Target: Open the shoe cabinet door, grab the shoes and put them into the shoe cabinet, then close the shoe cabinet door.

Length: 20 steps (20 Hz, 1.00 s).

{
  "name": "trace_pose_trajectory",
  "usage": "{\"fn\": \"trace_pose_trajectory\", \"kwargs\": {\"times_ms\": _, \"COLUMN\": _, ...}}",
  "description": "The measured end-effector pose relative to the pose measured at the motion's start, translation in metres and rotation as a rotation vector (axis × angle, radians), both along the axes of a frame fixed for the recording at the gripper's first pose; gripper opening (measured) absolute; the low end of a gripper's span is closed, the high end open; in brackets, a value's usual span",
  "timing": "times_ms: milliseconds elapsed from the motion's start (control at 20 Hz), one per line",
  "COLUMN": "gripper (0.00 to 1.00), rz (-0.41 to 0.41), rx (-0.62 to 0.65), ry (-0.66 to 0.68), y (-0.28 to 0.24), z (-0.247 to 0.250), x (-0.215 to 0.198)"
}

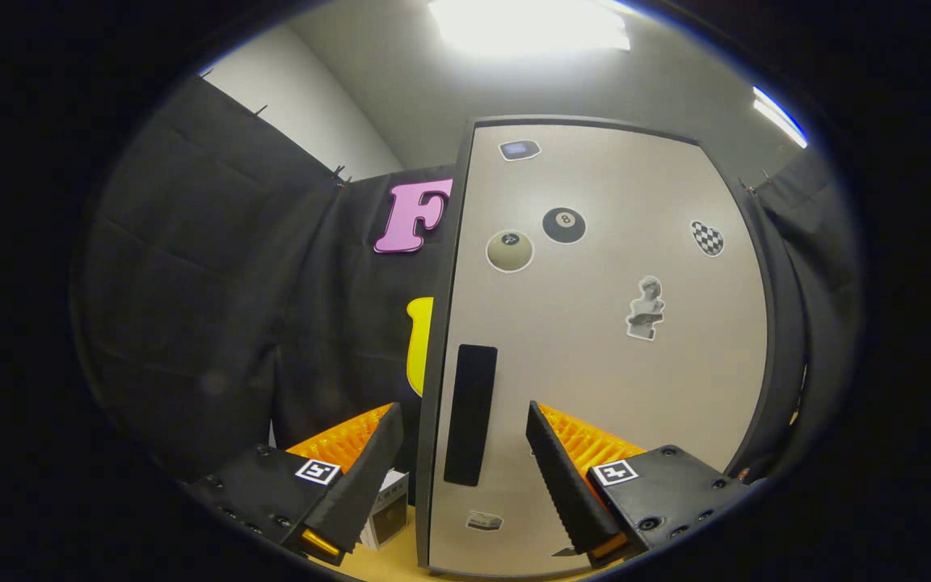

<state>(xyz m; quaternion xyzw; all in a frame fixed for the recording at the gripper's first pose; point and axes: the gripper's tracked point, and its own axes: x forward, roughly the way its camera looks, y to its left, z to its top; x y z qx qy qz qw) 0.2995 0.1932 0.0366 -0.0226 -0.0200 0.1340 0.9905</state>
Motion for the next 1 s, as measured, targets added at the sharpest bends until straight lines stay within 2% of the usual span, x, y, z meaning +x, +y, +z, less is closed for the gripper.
{"fn": "trace_pose_trajectory", "kwargs": {"times_ms": 150, "gripper": 0.96, "rz": -0.018, "rx": -0.006, "ry": 0.039, "y": 0.008, "z": -0.013, "x": 0.021}}
{"fn": "trace_pose_trajectory", "kwargs": {"times_ms": 350, "gripper": 0.82, "rz": -0.056, "rx": -0.003, "ry": 0.1, "y": 0.007, "z": -0.035, "x": 0.039}}
{"fn": "trace_pose_trajectory", "kwargs": {"times_ms": 450, "gripper": 0.64, "rz": -0.094, "rx": 0.004, "ry": 0.103, "y": 0.002, "z": -0.037, "x": 0.048}}
{"fn": "trace_pose_trajectory", "kwargs": {"times_ms": 700, "gripper": 0.25, "rz": -0.071, "rx": 0.039, "ry": 0.122, "y": 0.009, "z": -0.035, "x": 0.042}}
{"fn": "trace_pose_trajectory", "kwargs": {"times_ms": 750, "gripper": 0.25, "rz": -0.057, "rx": 0.053, "ry": 0.139, "y": 0.009, "z": -0.036, "x": 0.043}}
{"fn": "trace_pose_trajectory", "kwargs": {"times_ms": 800, "gripper": 0.16, "rz": -0.042, "rx": 0.06, "ry": 0.128, "y": 0.01, "z": -0.033, "x": 0.04}}
{"fn": "trace_pose_trajectory", "kwargs": {"times_ms": 1000, "gripper": 0.16, "rz": 0.007, "rx": 0.045, "ry": 0.126, "y": 0.008, "z": -0.024, "x": 0.024}}
